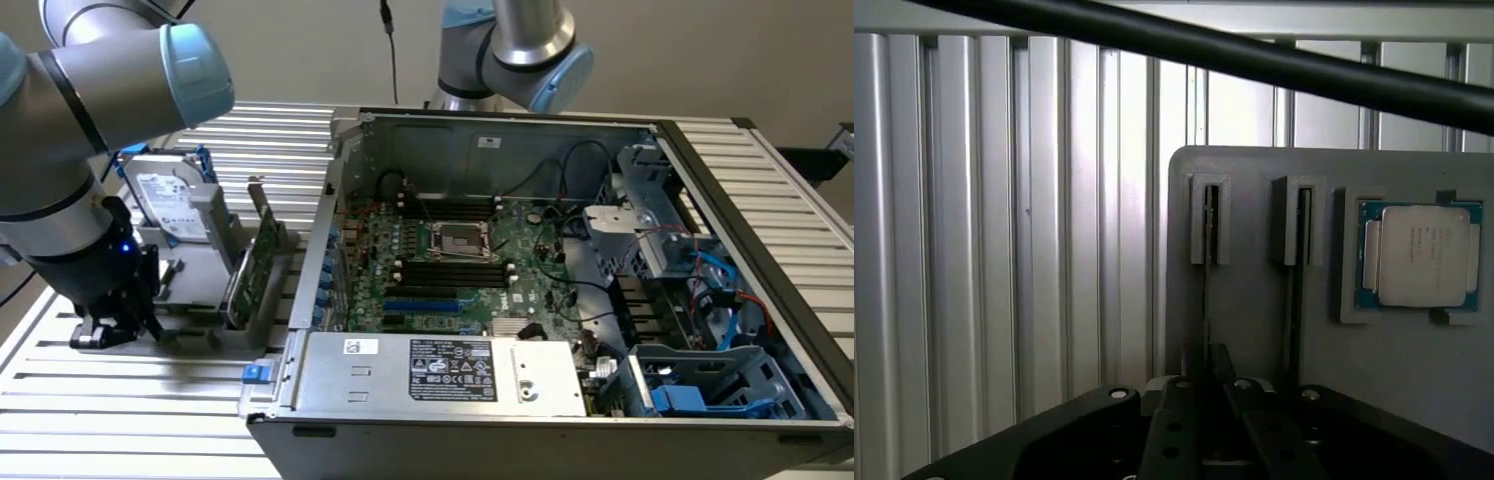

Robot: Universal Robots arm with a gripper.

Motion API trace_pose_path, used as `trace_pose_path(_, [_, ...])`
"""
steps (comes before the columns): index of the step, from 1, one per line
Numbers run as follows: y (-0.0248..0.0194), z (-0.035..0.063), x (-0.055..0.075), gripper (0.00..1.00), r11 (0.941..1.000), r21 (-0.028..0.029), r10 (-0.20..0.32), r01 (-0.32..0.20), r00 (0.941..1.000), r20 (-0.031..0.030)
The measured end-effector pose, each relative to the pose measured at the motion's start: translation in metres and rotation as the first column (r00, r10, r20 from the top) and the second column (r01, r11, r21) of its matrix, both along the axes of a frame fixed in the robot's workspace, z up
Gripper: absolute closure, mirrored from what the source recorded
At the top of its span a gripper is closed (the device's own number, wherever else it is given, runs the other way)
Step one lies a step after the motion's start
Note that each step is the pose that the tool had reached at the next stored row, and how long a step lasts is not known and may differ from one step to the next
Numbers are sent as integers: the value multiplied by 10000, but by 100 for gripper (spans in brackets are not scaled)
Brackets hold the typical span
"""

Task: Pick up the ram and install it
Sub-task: 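Pick up the ram and move it above insertion slot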

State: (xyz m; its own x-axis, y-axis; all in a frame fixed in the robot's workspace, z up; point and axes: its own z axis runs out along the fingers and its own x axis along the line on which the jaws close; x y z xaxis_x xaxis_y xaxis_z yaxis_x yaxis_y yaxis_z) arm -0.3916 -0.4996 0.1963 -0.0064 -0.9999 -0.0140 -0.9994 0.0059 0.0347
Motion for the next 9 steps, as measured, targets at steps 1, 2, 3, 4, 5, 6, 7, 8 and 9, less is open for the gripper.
trace_pose_path(1, [0, -1, 0, 87, 10000, -1, 0, 0, 10000, 0])
trace_pose_path(2, [0, -2, 0, 87, 10000, 0, 0, 0, 10000, 1])
trace_pose_path(3, [0, -3, 0, 87, 10000, 1, 0, 0, 10000, 1])
trace_pose_path(4, [0, -4, 0, 87, 10000, 5, 1, -1, 10000, 1])
trace_pose_path(5, [0, -4, 1, 87, 10000, 11, 1, -1, 10000, 2])
trace_pose_path(6, [0, -4, 1, 87, 10000, 22, 1, -1, 10000, 3])
trace_pose_path(7, [0, -4, 1, 87, 10000, 33, 1, -1, 10000, 3])
trace_pose_path(8, [0, -2, 1, 87, 10000, 48, 1, -1, 10000, 3])
trace_pose_path(9, [0, 2, 1, 87, 10000, 69, 1, -1, 10000, 8])
